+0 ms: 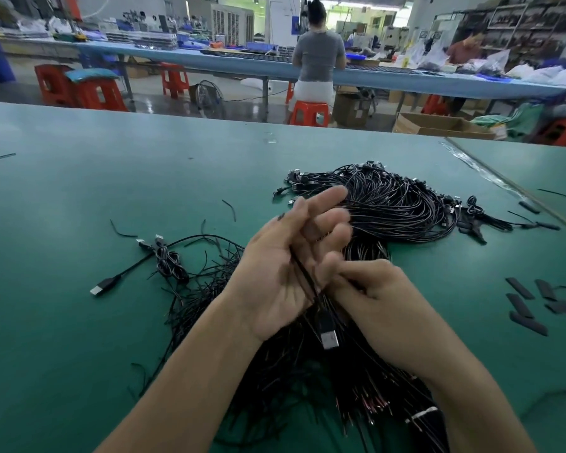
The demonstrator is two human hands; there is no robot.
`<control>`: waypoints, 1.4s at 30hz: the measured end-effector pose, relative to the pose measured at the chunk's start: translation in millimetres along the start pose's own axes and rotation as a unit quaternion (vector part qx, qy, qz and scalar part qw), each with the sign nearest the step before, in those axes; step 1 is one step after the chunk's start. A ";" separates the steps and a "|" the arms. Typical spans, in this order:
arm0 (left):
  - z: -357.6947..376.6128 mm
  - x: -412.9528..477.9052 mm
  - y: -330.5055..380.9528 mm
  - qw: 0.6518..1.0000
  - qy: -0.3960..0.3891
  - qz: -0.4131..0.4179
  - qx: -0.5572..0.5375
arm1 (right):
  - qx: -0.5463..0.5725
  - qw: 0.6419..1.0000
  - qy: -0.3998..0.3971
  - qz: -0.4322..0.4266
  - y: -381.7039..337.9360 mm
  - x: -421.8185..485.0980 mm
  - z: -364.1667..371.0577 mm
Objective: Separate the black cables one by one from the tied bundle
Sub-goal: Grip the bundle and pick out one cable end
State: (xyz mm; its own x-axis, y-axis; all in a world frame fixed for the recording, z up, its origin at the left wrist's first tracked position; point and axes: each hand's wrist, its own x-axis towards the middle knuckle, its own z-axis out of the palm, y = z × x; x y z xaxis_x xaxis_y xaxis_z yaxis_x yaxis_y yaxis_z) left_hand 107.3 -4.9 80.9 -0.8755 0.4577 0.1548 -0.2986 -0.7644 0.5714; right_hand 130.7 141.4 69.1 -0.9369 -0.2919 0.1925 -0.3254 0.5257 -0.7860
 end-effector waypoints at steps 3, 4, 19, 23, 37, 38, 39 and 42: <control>-7.1 5.5 -6.9 0.991 0.077 0.073 0.076 | -0.085 0.995 -0.046 0.008 -5.2 -3.1 -4.5; -10.6 6.9 -8.0 0.986 0.094 0.087 0.103 | -0.095 0.993 -0.064 0.010 -6.4 -4.2 -6.2; -5.0 -8.7 1.0 0.907 -0.110 -0.190 0.359 | 0.092 0.980 0.157 -0.085 -12.8 -6.1 -23.9; -7.3 -8.3 9.2 0.964 -0.130 -0.148 0.181 | 0.051 0.989 0.140 -0.025 -7.9 -4.6 -22.0; -15.0 0.6 -12.7 0.854 0.064 -0.019 0.517 | -0.104 0.993 -0.008 -0.054 -22.1 -17.3 -23.1; -13.1 -2.2 -11.1 0.857 0.030 -0.070 0.509 | -0.092 0.993 0.027 -0.064 -21.4 -16.5 -25.3; -10.8 -4.8 -9.4 0.863 0.002 -0.115 0.491 | -0.076 0.993 0.059 -0.072 -20.3 -15.3 -27.1; -7.0 -9.2 -3.0 0.863 -0.029 -0.162 0.477 | -0.021 0.988 0.127 -0.082 -17.9 -12.2 -28.9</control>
State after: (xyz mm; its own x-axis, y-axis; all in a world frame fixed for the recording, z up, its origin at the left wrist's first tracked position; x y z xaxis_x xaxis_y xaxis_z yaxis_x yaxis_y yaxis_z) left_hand 113.7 -10.0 72.0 -0.7759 0.6204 -0.1143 -0.0523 0.1173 0.9917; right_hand 144.3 158.7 97.7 -0.8717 -0.1687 0.4601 -0.4750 0.5223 -0.7083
